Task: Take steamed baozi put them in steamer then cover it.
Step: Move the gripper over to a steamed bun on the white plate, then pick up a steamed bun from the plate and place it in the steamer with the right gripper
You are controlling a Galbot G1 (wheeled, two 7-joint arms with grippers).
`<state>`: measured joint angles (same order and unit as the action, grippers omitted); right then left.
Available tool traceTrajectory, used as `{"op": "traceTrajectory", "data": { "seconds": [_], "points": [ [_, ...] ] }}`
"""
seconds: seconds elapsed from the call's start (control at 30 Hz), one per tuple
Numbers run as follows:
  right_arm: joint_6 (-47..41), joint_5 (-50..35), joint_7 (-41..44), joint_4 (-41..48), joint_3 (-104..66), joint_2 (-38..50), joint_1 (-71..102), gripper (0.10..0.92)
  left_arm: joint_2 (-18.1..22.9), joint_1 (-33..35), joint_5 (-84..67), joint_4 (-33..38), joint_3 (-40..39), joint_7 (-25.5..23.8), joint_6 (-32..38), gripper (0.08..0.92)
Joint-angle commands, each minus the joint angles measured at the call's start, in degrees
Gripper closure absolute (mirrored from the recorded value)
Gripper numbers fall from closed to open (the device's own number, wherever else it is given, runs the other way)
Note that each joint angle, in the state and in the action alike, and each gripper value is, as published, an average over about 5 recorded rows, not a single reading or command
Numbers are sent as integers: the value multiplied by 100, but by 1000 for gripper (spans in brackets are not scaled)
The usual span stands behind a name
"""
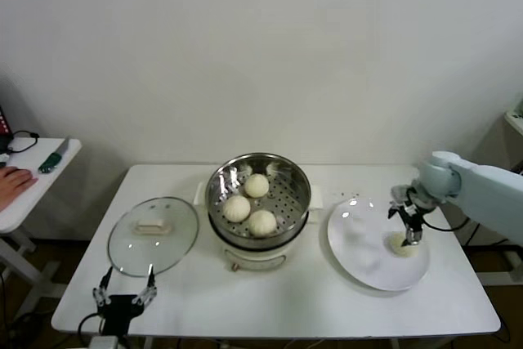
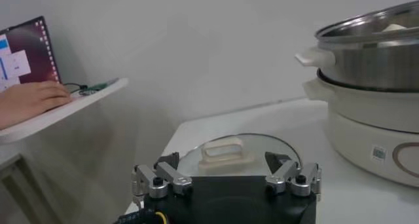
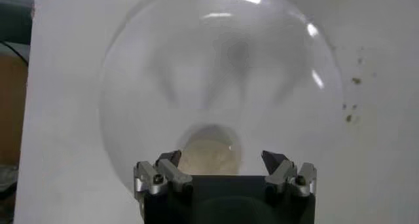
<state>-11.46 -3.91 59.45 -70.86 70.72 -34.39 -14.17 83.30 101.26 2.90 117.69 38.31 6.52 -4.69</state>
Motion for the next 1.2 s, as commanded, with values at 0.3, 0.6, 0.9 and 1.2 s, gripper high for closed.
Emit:
{"op": "traceTrajectory", "data": {
  "seconds": [0.3,0.6,0.9,1.2],
  "points": [
    [94,286,-31,884,-940,-194,1019,203,11,25,123,-31,-72,25,-12,177],
    [153,344,-33,1069,-928,-406,994,203,15,21,130,-37,-68,31,-16,177],
    [187,266,38,1075,-853,-446,909,229,3,0,131,-31,-82,35,-31,177],
    [131,-106,92,928,-354,-369,283,324,16,-1,109,-24,-86,28,-13,177]
  ]
}}
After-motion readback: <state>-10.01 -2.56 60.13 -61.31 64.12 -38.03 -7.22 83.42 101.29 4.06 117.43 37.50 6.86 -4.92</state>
